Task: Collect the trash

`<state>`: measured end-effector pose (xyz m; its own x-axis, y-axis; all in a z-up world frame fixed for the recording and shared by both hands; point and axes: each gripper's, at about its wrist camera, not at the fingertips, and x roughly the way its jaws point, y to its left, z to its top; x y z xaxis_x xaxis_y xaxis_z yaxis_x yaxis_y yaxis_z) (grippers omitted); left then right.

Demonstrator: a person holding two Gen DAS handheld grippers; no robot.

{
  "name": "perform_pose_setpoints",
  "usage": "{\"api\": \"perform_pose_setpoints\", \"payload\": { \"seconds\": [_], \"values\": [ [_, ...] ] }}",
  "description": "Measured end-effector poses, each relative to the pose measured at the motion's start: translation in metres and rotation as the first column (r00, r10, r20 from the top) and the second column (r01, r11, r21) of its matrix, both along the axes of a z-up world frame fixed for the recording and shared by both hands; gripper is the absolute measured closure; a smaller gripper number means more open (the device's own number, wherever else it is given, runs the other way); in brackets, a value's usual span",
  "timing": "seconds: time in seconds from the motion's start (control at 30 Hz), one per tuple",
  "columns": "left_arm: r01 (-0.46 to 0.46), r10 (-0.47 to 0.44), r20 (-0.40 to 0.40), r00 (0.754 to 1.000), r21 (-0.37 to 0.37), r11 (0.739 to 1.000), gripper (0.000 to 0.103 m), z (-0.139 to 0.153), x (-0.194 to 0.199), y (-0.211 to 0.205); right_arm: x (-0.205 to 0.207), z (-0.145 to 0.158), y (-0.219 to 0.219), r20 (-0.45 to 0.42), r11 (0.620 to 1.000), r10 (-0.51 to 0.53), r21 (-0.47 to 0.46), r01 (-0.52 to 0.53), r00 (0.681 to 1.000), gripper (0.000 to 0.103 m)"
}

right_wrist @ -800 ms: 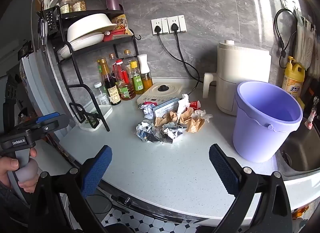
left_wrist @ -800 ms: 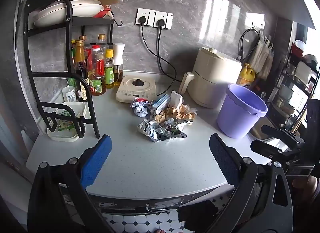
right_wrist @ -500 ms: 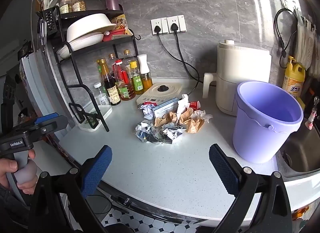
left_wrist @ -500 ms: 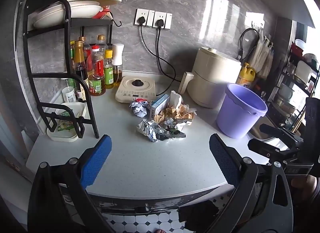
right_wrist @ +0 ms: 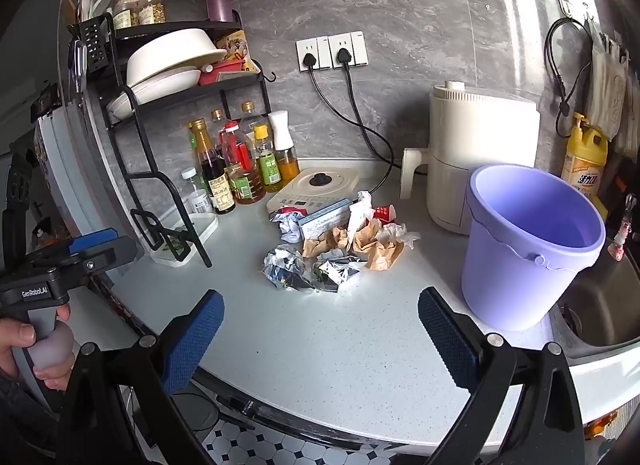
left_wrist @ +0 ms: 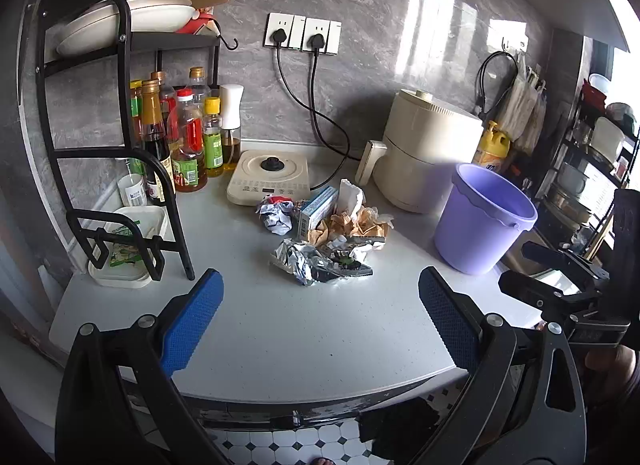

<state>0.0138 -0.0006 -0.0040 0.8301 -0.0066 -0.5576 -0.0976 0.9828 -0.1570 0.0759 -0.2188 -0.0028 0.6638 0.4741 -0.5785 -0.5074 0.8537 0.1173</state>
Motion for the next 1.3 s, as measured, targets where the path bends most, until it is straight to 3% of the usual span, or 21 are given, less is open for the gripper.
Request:
{"api": "perform_pose_setpoints", "payload": {
  "seconds": [1.3],
  "values": [
    [-0.085, 0.086, 0.023, 0.996, -0.046, 0.995, 0.006, 0.008, -0.011, 0.048, 0.014, 0.012, 0.033, 0.0, 0.999, 0.03, 0.015, -0.03, 1.0, 0.008]
  ]
}}
